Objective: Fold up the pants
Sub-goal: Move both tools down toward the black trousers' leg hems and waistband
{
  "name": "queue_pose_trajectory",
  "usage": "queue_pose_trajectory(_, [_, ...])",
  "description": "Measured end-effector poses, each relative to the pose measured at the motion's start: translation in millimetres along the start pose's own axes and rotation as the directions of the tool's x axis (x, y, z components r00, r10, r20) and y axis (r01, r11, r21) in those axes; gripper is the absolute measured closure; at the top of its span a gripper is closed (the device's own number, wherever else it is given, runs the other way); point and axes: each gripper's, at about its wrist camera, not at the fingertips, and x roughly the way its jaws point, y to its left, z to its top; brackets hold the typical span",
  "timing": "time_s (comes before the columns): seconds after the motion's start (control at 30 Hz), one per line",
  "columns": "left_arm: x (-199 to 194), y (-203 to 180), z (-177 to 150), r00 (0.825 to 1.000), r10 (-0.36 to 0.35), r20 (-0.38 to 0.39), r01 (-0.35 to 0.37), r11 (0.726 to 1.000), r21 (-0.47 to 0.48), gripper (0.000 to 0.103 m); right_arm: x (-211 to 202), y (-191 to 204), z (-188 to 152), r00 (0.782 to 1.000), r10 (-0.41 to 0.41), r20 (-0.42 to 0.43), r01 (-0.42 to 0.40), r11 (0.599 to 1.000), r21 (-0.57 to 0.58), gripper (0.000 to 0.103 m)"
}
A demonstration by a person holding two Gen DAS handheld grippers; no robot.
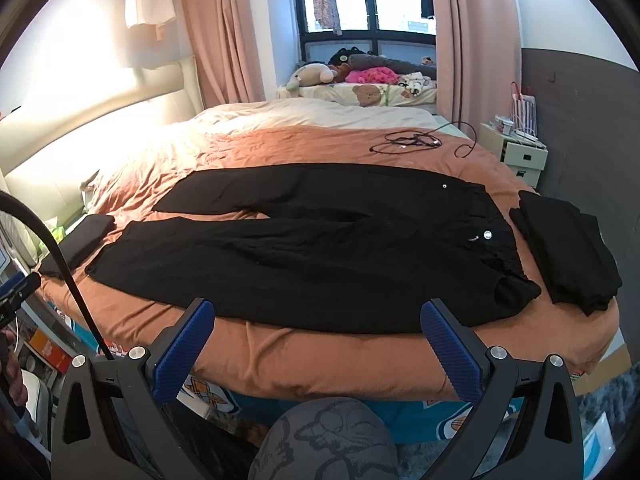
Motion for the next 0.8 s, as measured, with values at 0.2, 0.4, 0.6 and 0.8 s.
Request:
queue_pose_trajectory(0.2, [28, 8, -1, 0.999, 0.000, -0.049, -0.001, 1.000, -0.023, 0.001, 20, -5, 6, 0.999, -0.033, -0.022, 0.033, 0.999, 0.006, 0.000])
queue_pose_trajectory(0.4, [59, 14, 0, 0.990, 0.068, -0.121, -0.073, 0.997, -0.031, 0.001, 34, -15, 11, 0.999, -0.012, -0.052, 0.013, 1.000, 0.017, 0.000])
queue_pose_trajectory(0.6, [94, 23, -2, 0.975, 0.105, -0.198, -0.116, 0.992, -0.044, 0.001, 48, -30, 11, 0.997, -0.056, -0.056, 0.058, 0.997, 0.052, 0.000])
queue_pose_trajectory(0.8, [123, 29, -2, 0.954, 0.137, -0.268, -0.149, 0.989, -0.025, 0.001, 65, -43, 8, 0.990, -0.086, -0.112, 0.100, 0.987, 0.124, 0.000])
